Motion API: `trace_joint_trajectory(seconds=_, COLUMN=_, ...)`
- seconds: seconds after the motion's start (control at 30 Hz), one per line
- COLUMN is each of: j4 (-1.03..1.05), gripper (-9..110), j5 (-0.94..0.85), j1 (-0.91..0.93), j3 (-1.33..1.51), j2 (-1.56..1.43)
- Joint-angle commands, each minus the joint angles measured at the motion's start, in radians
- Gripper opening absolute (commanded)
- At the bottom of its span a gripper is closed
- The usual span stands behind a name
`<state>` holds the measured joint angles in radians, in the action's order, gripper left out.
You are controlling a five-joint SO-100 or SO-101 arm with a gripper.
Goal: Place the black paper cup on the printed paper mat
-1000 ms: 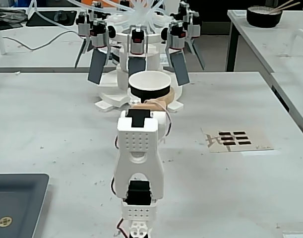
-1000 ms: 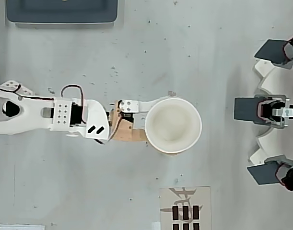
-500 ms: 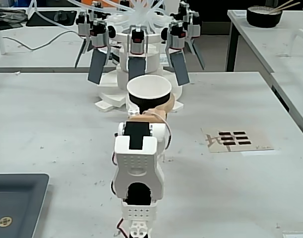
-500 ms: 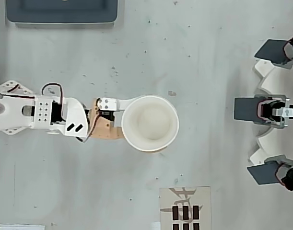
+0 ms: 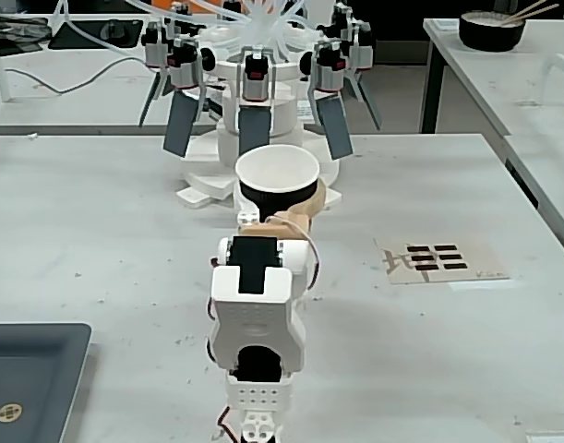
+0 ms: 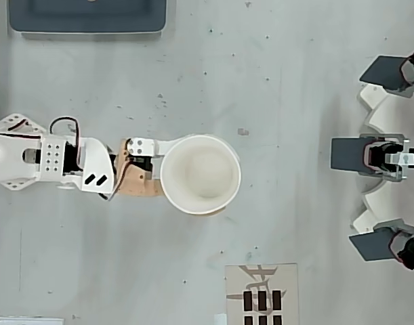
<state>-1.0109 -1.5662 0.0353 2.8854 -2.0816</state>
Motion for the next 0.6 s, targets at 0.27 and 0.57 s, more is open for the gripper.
trace_joint_trajectory(seconds=0.27, j4=-0.020, gripper=11, j5=0.006, j1=0.130, j3=-0.054, j2=0.038)
trace_joint_trajectory(seconds=0.57, j4=-0.048, gripper=11, j5=0.006, j1=0.241, j3=-0.175, j2=0.178)
